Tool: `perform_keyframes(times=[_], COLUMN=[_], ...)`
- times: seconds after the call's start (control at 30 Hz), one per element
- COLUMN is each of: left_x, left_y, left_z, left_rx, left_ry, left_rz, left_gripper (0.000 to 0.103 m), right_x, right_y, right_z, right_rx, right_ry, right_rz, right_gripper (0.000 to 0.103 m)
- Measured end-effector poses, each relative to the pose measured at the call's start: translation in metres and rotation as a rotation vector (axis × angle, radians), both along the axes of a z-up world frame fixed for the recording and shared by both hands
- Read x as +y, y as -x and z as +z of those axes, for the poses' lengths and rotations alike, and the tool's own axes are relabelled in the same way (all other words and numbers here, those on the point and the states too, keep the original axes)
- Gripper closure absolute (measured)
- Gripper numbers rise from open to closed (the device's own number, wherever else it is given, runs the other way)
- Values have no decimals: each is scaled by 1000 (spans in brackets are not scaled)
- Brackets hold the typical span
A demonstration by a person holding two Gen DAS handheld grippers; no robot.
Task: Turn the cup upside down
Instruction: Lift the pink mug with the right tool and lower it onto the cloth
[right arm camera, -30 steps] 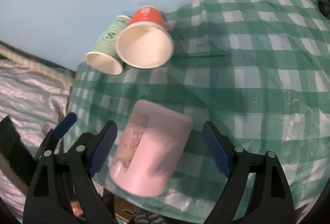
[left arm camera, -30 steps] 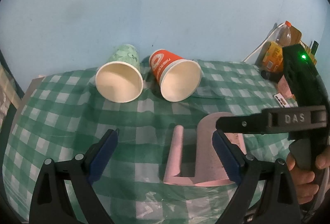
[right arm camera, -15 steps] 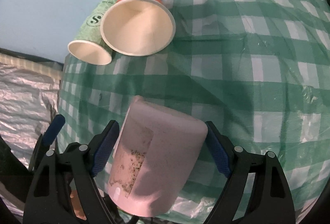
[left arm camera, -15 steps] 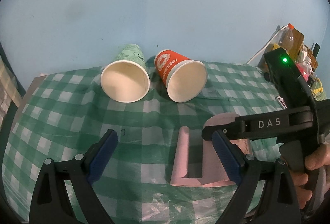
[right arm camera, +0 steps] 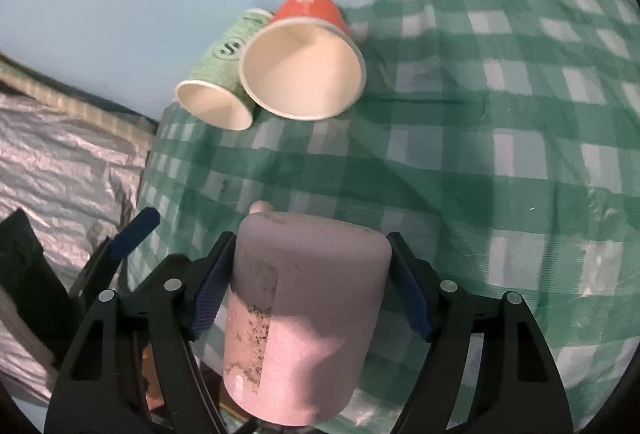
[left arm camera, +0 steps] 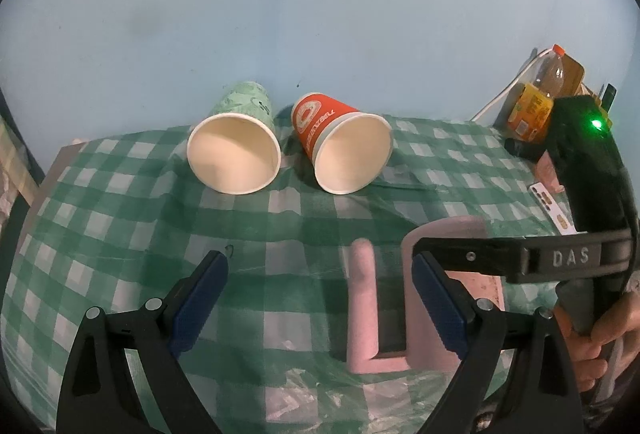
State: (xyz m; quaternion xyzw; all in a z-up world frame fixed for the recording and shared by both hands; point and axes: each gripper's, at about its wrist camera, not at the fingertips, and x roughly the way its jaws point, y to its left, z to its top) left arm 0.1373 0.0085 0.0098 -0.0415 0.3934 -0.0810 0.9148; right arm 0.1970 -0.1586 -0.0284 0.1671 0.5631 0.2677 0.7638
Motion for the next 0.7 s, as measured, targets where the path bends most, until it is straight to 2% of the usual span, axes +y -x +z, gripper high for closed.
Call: perform_keyframes(times=[0.2, 0.33, 0.53, 0.7], left_x=[-2, -4, -3, -2], left_y=[10, 17, 30, 35], left_z=[10, 16, 21, 18], left_rx=[-27, -56, -118, -137], left_ry=[15, 7, -26, -54], left_rz=[-4, 2, 51, 72], left_gripper=[5, 5, 5, 5], right_x=[-5, 0, 6, 12], right_y=[22, 45, 65, 74], right_z=[23, 43, 58, 64], right_rx=[-190, -400, -649, -776], right_ry=[24, 87, 195, 269], right_rz=[13, 7, -57, -82], right_gripper=[30, 30, 30, 30])
